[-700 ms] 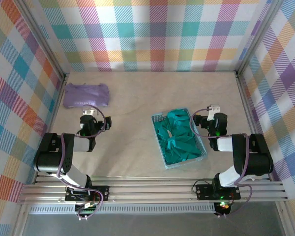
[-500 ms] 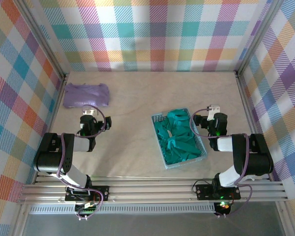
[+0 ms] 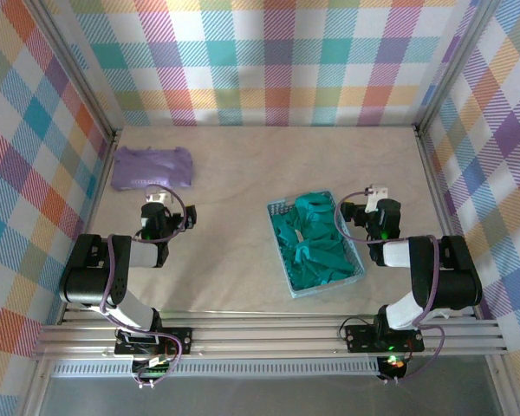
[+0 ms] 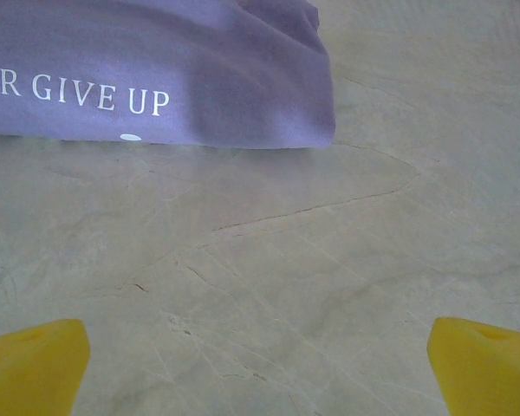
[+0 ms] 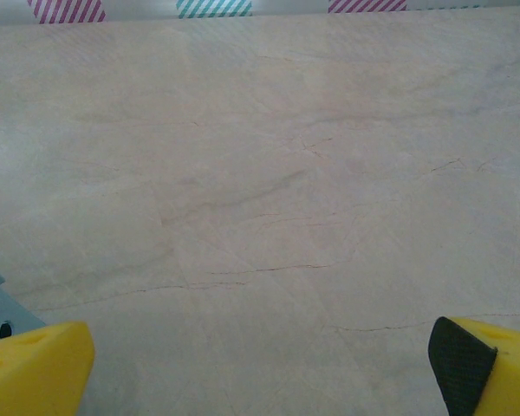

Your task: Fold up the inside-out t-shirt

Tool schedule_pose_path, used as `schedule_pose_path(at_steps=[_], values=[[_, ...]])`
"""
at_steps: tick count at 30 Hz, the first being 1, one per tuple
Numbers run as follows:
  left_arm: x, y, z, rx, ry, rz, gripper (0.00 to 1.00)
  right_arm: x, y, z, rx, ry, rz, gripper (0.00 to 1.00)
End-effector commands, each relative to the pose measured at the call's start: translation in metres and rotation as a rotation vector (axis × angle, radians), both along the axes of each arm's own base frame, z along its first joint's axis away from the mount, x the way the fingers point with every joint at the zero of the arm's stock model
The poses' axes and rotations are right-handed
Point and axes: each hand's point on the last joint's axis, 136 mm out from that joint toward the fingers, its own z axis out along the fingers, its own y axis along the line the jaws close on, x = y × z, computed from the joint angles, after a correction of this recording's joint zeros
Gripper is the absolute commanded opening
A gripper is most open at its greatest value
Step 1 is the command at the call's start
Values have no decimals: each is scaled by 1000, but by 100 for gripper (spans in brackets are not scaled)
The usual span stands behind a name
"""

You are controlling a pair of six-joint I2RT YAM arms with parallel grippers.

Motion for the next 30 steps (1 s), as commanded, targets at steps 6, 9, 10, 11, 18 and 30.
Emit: schedule_pose_path(at_steps=[6,9,10,11,18,30], values=[[9,-1,20,10,-63,2,100,7,1,13,19,-45,6,100],[7,23,41,18,-8,152,100,2,-16,32,20,-52,-99,100],[4,30,48,18,14,205,100,-2,-23,41,20,-56,-146,100],[0,36,58,7,17,246,100,-8,-33,53,25,-65,-208,100],[-10,-20,118,-424,24,122,100,-44,-7,129,284,13,-159,100],[-26,-114,149,-447,129,-108,100,-157,146,57,37,745,294,100]])
